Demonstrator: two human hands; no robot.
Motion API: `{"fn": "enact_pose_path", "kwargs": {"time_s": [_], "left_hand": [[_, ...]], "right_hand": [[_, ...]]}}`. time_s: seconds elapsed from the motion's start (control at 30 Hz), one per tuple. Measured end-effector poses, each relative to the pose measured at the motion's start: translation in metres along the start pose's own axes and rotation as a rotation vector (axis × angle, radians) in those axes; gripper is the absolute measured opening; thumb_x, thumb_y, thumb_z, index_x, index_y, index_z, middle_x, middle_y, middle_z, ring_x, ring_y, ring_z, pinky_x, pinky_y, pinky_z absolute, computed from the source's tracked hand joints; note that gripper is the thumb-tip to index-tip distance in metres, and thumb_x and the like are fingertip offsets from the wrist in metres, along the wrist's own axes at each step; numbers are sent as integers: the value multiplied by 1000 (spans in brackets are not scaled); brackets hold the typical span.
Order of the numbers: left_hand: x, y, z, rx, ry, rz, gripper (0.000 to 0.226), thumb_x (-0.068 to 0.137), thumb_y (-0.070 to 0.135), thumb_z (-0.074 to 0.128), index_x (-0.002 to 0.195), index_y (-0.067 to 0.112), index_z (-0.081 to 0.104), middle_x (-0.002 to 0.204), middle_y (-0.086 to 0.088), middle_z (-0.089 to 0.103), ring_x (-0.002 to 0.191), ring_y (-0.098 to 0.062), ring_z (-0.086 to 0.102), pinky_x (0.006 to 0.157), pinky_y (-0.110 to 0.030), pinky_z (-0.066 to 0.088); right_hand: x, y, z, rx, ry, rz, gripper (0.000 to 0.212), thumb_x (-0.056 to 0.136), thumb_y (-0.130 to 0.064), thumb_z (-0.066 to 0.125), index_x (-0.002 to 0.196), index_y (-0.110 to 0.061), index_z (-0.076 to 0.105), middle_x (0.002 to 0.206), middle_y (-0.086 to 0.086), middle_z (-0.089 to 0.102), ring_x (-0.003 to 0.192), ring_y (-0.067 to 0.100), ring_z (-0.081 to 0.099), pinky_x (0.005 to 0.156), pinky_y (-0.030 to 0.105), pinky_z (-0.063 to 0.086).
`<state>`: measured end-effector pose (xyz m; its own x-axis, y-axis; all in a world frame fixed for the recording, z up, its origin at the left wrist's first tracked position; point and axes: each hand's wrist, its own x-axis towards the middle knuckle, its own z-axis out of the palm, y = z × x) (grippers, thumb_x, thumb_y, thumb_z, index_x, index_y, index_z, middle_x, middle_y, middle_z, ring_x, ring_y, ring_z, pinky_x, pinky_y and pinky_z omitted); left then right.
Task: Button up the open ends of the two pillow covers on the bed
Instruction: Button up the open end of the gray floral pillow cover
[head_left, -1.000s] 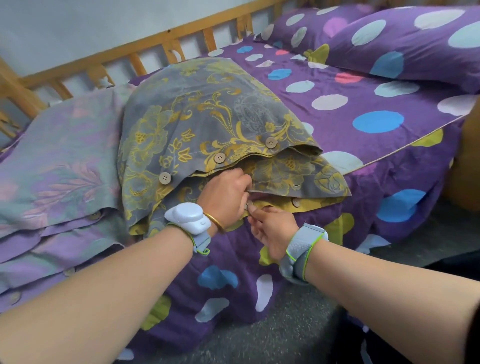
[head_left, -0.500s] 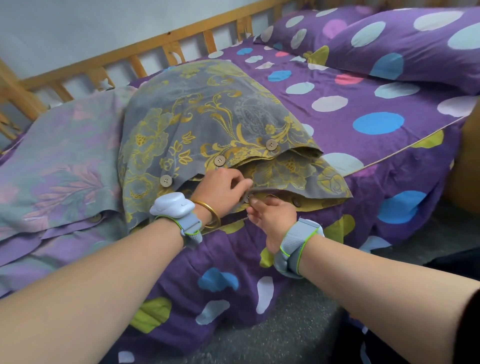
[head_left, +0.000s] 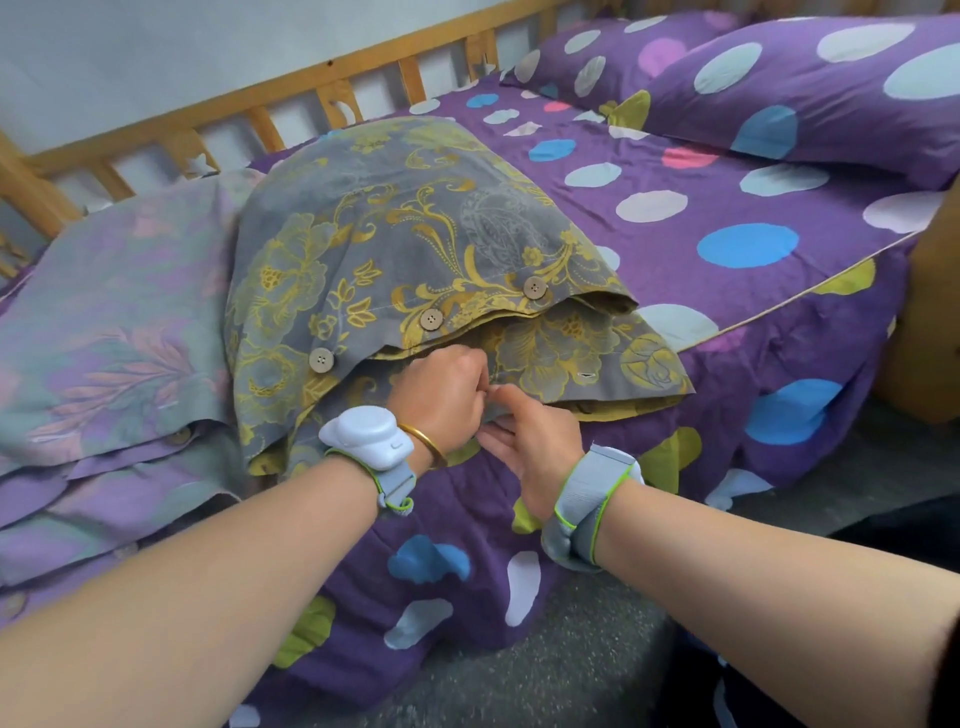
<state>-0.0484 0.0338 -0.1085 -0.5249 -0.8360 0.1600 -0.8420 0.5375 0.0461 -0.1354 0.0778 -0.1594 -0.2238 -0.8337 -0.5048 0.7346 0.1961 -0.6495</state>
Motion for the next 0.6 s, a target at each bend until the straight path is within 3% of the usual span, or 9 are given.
{"fn": "enact_pose_path", "kwargs": {"time_s": [0.1,0.23,0.3,0.4,0.47,0.6], "left_hand": [[-4,2,4,44,9,75,11,84,22,51,92,17,55,99,-4,58,94,-33,60,75,-42,49],[-2,2,1,60,-15,83,9,84,22,58,89,16,57,98,-5,59,94,-32,60,76,-41,48],[0,1,0,-82,-5,-68,7,79,22,64,80,16,62,87,-4,66,86,-28,64,76,-38,51],[6,1,1,-356,-51,-351,10,77,20,68,69,15,64,65,-6,71,63,-22,70,70,-33,58],[9,5,-2,-446,-120,-447,13,82,16,64,70,12,65,63,-11,73,51,-20,68,61,-26,58],[12,13,-10,-569,-266,-560,17,84,10,64,70,0,64,69,-19,69,49,-24,61,58,-28,55]], "right_hand": [[5,-2,-4,-1,13,-2,29,81,-6,66,103,12,61,90,27,67,70,29,66,71,33,60],[8,-7,-10,-85,6,32,23,86,0,59,108,5,53,97,20,62,77,29,64,77,35,58],[8,-5,-10,-51,-21,-9,4,86,5,58,89,5,56,94,24,64,72,29,64,74,33,59],[11,1,-11,-115,32,-121,16,84,5,63,71,-1,58,77,18,65,64,24,64,67,27,60],[13,5,-14,-209,64,-193,6,82,3,67,78,1,63,80,18,67,65,24,66,70,29,61],[14,6,-17,-217,76,-184,8,80,2,70,86,3,65,85,20,68,66,24,66,70,31,61]]}}
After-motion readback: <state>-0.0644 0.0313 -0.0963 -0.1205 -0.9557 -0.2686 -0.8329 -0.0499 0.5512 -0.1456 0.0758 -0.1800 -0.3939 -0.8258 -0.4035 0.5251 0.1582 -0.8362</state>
